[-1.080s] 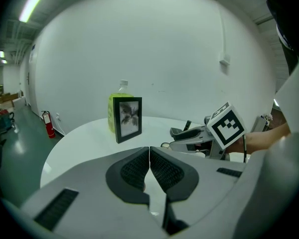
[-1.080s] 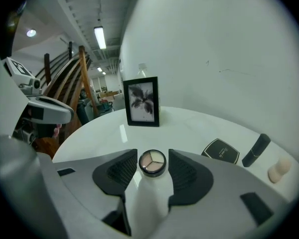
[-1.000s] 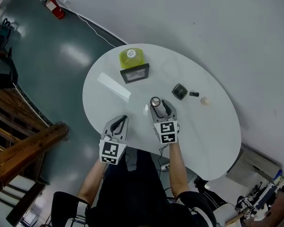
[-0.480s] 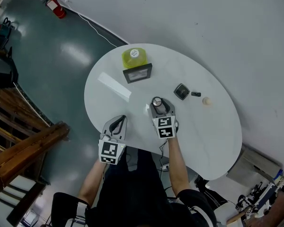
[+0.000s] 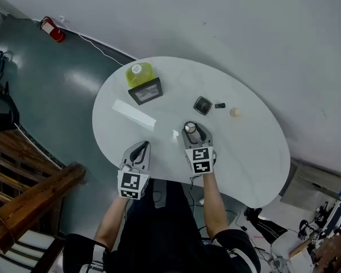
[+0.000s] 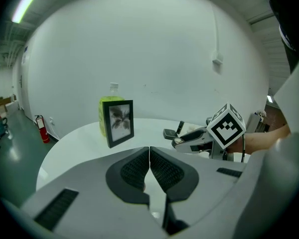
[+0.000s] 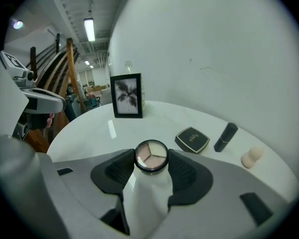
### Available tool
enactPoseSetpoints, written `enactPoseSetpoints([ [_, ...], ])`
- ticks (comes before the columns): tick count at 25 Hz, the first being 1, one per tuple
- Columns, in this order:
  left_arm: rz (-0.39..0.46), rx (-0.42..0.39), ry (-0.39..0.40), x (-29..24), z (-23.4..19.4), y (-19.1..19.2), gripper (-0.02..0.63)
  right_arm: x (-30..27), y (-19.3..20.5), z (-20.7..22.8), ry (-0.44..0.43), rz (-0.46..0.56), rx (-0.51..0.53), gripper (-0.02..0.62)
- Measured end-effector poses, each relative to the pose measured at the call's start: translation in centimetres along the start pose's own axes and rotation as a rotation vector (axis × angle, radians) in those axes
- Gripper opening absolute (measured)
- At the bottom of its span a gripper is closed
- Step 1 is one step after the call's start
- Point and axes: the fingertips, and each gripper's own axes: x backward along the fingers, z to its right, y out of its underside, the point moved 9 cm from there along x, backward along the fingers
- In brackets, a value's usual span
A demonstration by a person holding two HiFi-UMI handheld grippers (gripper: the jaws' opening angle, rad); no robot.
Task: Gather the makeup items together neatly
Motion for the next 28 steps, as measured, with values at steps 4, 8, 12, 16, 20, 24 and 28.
enactPoseSetpoints([
  [4, 0.005, -0.041, 0.049, -1.0, 2.1, -0.6, 0.02, 3.2, 2.2, 2.5, 0.076, 0.0, -0.041, 0.225],
  [8, 0.009, -0.08, 0.096, -1.7, 4.5, -1.3, 0.02, 6.8, 5.2, 5.2, 0.157, -0.006, -0.112, 0.225],
  [12, 0.002, -0.125, 0.149, -2.4, 7.3, -1.3, 0.02, 10.1, 8.1, 7.3, 0.229, -0.025, -0.154, 0.225],
  [16, 0.007, -0.15, 0.193, -3.0, 9.8, -1.5, 0.02, 12.9, 11.1, 9.1, 0.289, -0.03, -0.202, 0.225],
  [20, 0.007, -0.175, 0.233, -3.6, 12.2, -1.4, 0.02, 14.8, 13.9, 10.3, 0.328, -0.048, -0.24, 0.225],
  [24, -0.009, -0.198, 0.258, -4.1, 14.5, -0.8, 0.02, 16.2, 16.1, 11.3, 0.338, -0.044, -0.272, 0.225],
  [28, -0.024, -0.208, 0.261, -4.6, 16.2, -0.5, 0.02, 16.7, 18.1, 12.4, 0.344, -0.047, -0.302, 0.225],
])
